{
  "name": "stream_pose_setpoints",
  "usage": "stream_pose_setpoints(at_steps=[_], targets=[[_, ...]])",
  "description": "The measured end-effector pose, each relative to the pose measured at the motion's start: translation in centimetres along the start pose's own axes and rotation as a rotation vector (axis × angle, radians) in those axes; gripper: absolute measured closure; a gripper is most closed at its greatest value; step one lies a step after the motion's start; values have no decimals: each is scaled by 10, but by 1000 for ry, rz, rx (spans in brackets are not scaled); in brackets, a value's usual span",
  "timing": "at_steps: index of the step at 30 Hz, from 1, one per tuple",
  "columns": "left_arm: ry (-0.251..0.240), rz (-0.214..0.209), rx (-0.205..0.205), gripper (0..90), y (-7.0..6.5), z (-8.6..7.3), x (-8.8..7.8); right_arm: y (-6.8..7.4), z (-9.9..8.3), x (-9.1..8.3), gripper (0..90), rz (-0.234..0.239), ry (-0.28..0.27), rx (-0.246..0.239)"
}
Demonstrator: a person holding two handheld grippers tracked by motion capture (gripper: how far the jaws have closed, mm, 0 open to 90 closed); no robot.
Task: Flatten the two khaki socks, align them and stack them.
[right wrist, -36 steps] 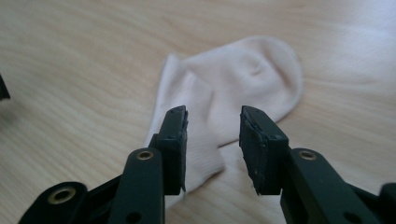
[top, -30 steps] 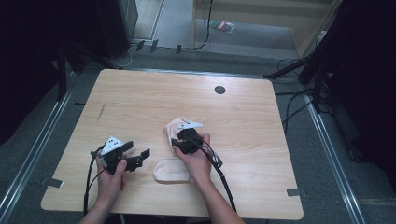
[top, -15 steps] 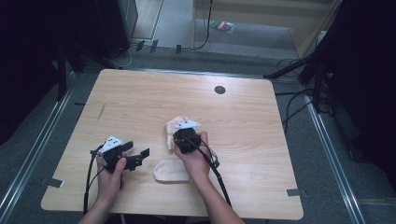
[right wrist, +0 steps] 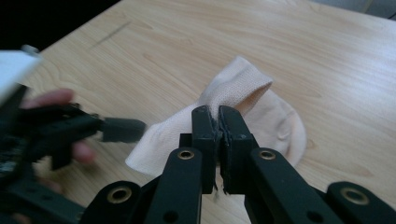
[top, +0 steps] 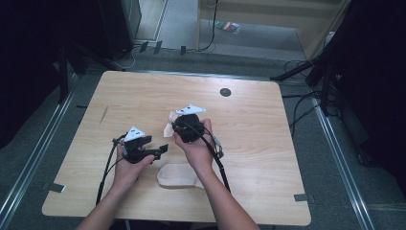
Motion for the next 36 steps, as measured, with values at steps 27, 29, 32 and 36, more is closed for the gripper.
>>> stream_pose_setpoints(at_steps=[27,29,32,36], targets=[[55,295,480,890,-11,-6,2,-67,-60,-6,886,-12,88,10],[78,281,471,873,-11,-9,5,-68,-65,-1,886,-17,113,-14],[98,251,429,825,-10,-10,5,-71,-69,3,885,-39,140,-46],[88,177,353,787,-10,-9,1,-77,-71,6,885,-55,166,-69]])
Point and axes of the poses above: each handheld gripper's, and its own axes: x roughly forward along the jaws, z roughly out of its top, y roughly to its left, the point moved 4 cm from there along x, roughly forward along the jaws, and after that the axes turned 1 degree about -y, right-handed, at the moved point
